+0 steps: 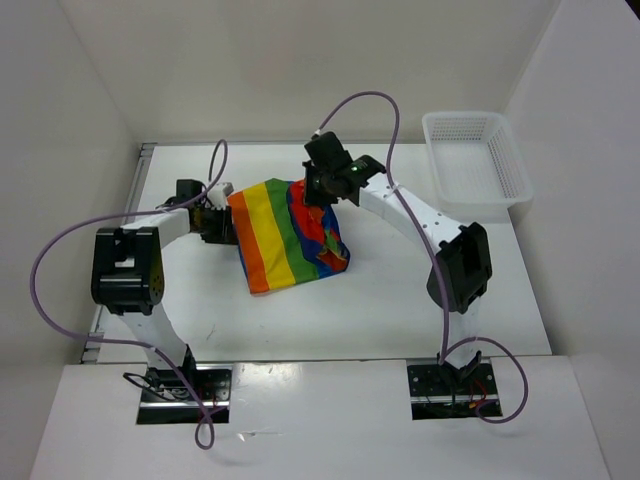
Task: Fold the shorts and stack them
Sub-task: Fold the shorts
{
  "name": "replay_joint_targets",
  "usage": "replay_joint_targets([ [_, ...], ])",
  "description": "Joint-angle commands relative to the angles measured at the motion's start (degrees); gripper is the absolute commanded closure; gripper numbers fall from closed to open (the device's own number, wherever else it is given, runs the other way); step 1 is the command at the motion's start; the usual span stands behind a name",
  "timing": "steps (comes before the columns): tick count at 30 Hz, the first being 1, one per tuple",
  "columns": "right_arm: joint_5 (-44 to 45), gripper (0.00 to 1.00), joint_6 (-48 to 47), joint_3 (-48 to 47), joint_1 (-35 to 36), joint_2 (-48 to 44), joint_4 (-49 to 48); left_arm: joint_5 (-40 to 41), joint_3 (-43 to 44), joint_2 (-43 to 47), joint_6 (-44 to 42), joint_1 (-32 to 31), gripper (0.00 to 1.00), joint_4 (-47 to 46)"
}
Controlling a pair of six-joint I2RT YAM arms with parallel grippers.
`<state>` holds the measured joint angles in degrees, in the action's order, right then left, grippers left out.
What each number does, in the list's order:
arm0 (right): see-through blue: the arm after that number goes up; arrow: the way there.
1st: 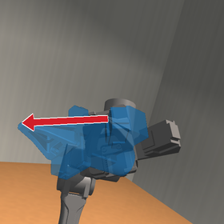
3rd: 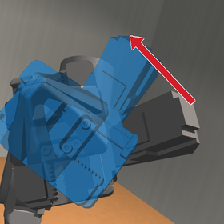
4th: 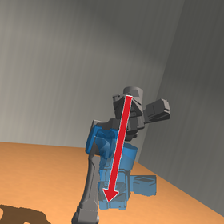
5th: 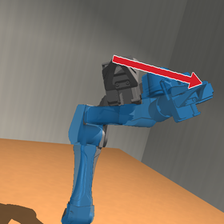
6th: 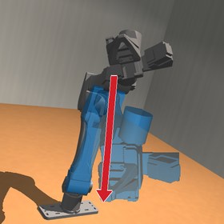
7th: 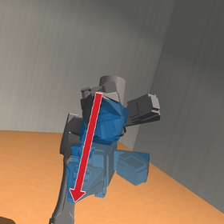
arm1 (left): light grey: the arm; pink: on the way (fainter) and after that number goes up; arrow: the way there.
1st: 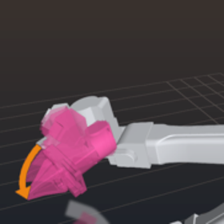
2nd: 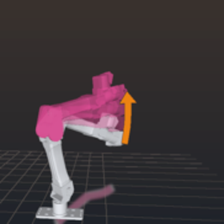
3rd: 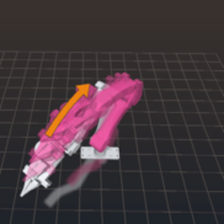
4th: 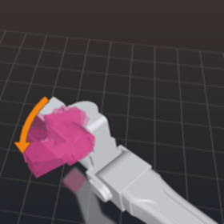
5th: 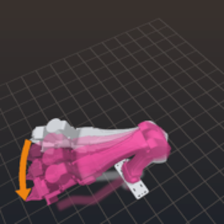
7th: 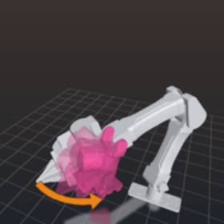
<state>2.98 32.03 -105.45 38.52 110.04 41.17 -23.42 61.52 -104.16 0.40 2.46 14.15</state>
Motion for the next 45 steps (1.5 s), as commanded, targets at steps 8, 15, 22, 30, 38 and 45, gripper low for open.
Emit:
replay_joint_targets([
  [8, -0.7, 1.0, -0.57, -0.64, 0.41, -0.18, -1.35, -4.62, -8.86, 7.57, -0.4, -2.63, 0.85, -2.19],
  [15, -2.62, 1.0, -1.97, -0.63, 0.93, -1.32, -1.88, -3.56, -5.45, 2.3, -0.4, -3.25, 0.86, -3.52],
  [22, -2.54, 1.0, -2.86, -9.14, 4.72, 4.82, -0.03, -3.56, -5.09, -2.01, -0.4, -3.25, 0.86, -4.04],
  [30, -9.64, 0.54, -3.29, -34.41, 7.53, 19.58, 3.82, -3.56, -5.62, -2.01, -0.4, -3.25, 0.86, -3.52],
  [38, -5.36, 0.44, -2.06, -18.26, 6.04, 7.84, -3.1, -3.04, -2.02, -1.49, -0.4, -1.32, 0.86, 0.17],
  [45, -3.68, 0.95, 0.84, 5.93, 1.92, -6.4, -8.56, -2.95, 1.67, 2.02, -0.4, 0.43, 0.84, 5.44],
])
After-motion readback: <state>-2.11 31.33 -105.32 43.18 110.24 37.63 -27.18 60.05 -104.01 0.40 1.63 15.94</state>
